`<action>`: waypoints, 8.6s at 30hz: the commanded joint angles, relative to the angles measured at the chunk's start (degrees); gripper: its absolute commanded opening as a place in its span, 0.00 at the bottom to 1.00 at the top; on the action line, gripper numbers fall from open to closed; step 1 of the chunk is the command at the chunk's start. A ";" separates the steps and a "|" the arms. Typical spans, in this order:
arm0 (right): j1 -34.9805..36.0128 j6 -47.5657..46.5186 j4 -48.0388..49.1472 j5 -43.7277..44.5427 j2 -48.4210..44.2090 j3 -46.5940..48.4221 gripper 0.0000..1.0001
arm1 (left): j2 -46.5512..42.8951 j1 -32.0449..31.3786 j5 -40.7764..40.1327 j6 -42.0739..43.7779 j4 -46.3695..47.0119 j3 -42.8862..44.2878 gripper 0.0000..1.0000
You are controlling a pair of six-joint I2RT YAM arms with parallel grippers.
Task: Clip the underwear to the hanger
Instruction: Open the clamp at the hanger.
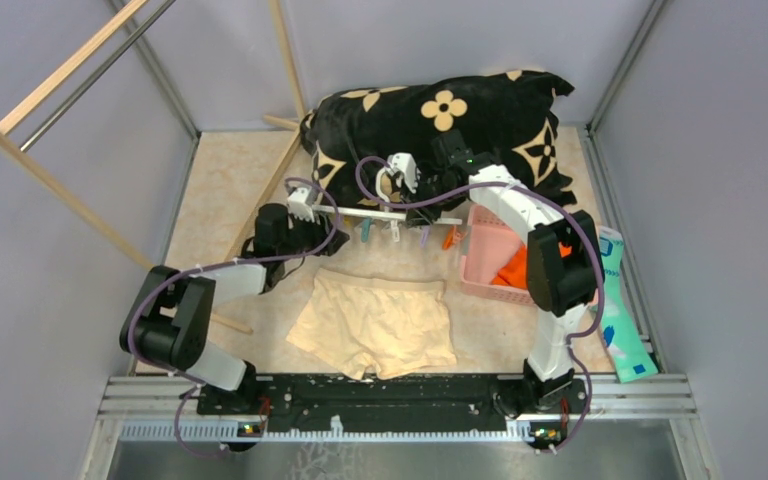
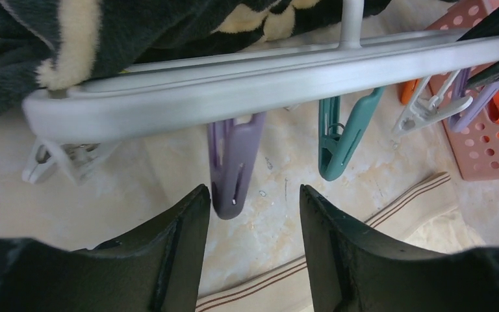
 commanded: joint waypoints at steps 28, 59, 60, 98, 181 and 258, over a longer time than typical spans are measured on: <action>-1.57 5.56 4.35 -2.41 -4.38 -1.40 0.29 | -10.26 -18.91 -43.63 11.02 -20.39 3.76 0.11; 23.84 91.27 59.79 48.58 -34.70 -43.91 0.63 | -17.84 -22.78 -43.32 7.45 -25.18 1.69 0.08; 24.50 92.97 60.08 49.59 -33.23 -43.38 0.63 | -18.23 -22.97 -43.31 7.26 -25.32 1.54 0.08; 28.85 94.38 54.01 46.19 0.58 -18.22 0.26 | -23.83 -26.64 -43.66 5.42 -25.89 -1.23 0.09; 22.35 93.12 74.75 24.31 -21.17 -38.39 0.03 | -37.32 -24.30 -28.62 -29.34 -10.43 -12.53 0.41; 20.05 -14.50 16.28 18.54 -21.35 -19.96 0.63 | -31.87 -23.74 -17.67 -25.82 -6.39 -15.10 0.00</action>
